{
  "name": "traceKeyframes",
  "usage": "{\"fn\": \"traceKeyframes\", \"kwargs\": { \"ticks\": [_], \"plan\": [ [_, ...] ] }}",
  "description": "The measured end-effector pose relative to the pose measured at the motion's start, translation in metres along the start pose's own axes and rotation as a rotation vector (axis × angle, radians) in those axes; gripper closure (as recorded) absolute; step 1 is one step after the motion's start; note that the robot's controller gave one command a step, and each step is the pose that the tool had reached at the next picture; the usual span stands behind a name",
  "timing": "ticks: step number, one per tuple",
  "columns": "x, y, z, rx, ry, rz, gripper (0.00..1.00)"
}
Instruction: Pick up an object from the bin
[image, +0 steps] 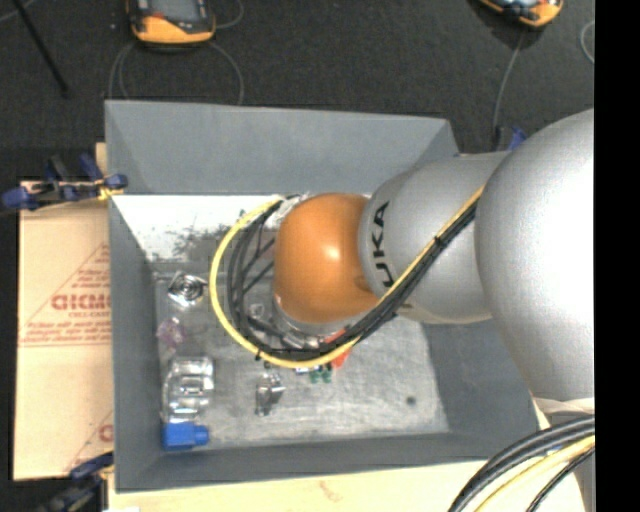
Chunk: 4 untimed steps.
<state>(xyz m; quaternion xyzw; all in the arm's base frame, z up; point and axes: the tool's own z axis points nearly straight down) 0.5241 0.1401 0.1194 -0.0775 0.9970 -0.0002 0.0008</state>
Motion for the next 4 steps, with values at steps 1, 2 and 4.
{"fn": "traceKeyframes", "kwargs": {
  "ticks": [1,2,4],
  "plan": [
    [-0.069,0.054,0.046,-0.001,-0.004,-0.223,0.00],
    [-0.084,0.085,0.046,0.001,-0.009,-0.423,0.00],
    [-0.076,0.022,-0.128,0.003,-0.012,-0.530,1.00]
  ]
}}
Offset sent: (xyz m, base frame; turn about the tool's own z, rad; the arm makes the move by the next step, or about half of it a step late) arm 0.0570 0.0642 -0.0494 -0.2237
